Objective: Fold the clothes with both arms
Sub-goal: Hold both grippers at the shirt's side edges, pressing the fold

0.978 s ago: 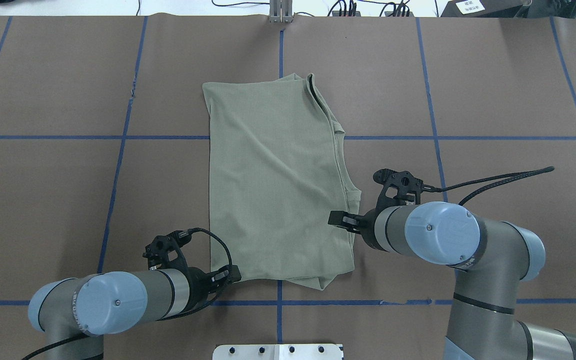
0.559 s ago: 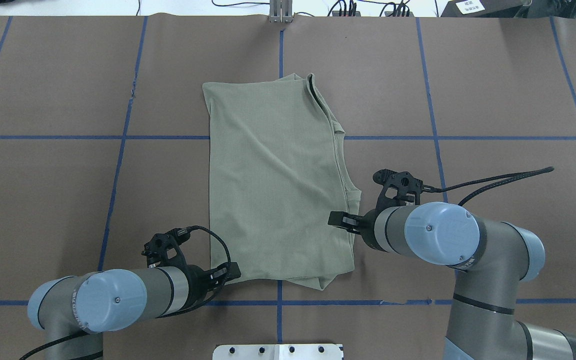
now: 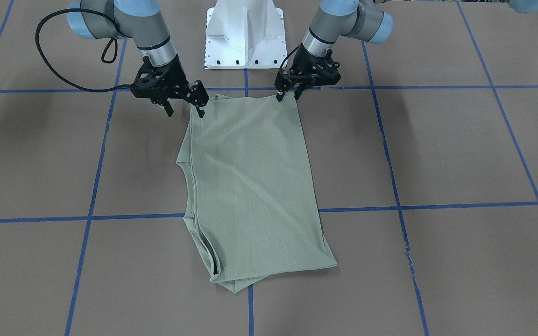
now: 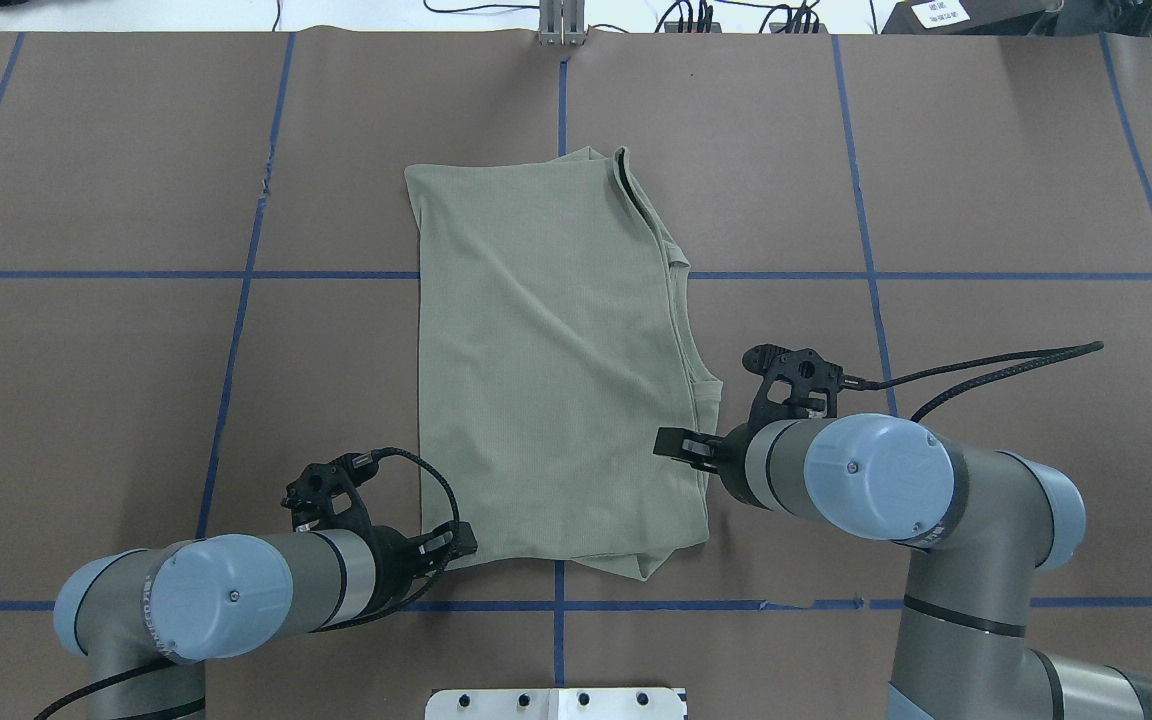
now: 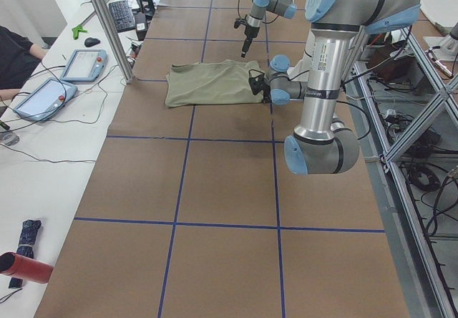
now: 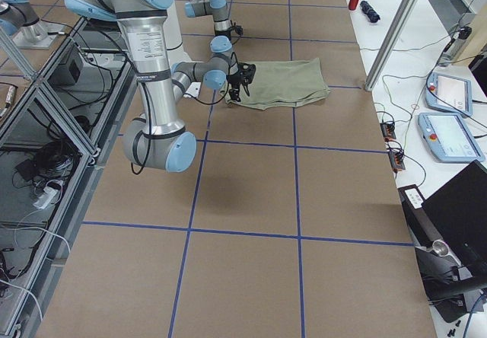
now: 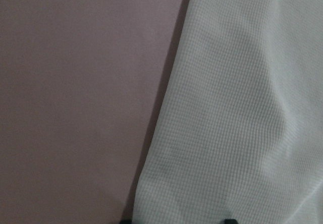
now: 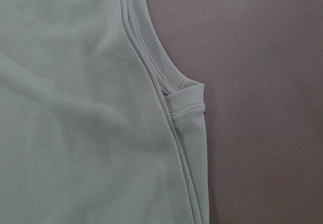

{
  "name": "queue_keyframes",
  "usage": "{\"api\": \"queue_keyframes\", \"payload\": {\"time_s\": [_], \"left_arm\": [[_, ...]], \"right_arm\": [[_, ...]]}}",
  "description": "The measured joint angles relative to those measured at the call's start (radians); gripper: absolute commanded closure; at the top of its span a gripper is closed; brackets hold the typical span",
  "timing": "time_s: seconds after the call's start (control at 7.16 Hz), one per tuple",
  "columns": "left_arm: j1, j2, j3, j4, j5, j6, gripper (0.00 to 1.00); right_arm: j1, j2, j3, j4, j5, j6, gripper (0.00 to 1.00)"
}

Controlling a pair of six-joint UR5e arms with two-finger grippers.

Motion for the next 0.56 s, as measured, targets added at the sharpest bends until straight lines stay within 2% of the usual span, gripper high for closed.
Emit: {"api": "queue_keyframes", "payload": {"time_s": [0.28, 0.56], "left_arm": [[0.005, 0.001, 0.000, 0.000, -0.001, 0.003, 1.00], [0.006, 0.001, -0.004, 0.000, -0.004, 0.011, 1.00]], "right_arm": [[-0.028, 0.000, -0.004, -0.006, -0.034, 0.026, 0.03], [-0.050, 0.012, -0.002, -0.042, -0.046, 0.178, 0.06]]}}
